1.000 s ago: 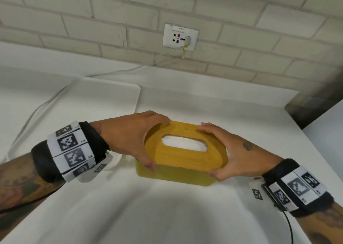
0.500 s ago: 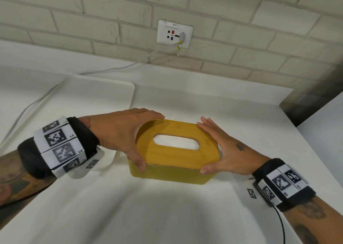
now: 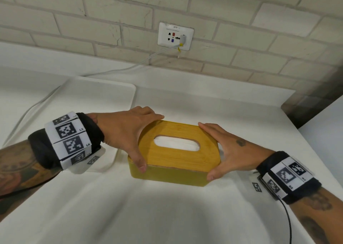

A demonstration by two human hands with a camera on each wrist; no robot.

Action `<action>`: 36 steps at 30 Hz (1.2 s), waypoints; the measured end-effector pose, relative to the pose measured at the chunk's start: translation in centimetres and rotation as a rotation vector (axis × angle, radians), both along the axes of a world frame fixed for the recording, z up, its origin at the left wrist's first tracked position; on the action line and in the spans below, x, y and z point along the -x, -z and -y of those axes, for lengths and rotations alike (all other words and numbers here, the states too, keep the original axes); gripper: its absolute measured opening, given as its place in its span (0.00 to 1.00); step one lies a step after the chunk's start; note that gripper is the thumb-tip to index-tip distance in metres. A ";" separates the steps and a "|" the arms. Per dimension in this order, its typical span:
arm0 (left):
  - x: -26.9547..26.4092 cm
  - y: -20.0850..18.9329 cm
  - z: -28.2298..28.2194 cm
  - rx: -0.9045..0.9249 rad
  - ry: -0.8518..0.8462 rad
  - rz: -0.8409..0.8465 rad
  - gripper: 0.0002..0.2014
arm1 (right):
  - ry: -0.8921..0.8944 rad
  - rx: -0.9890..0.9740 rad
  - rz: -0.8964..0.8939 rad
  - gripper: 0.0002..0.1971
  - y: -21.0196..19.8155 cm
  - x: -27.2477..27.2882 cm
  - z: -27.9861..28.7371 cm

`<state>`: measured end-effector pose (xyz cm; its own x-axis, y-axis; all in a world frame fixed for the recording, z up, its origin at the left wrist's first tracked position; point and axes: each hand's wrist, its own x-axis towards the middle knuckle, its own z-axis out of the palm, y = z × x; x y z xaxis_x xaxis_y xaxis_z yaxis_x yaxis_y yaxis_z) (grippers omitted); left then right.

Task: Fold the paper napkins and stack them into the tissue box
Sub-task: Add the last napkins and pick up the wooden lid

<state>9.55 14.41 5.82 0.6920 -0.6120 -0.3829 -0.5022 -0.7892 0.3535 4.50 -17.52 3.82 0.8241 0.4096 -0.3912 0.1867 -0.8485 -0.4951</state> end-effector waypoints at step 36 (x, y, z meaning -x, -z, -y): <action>0.9 0.3 0.5 0.007 0.019 0.036 0.34 | 0.081 0.034 0.078 0.30 -1.5 3.2 -3.4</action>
<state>8.70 13.94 5.51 0.6936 -0.6277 -0.3535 -0.5294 -0.7769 0.3408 1.33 -14.11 5.36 0.8826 0.3275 -0.3373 0.1532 -0.8786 -0.4522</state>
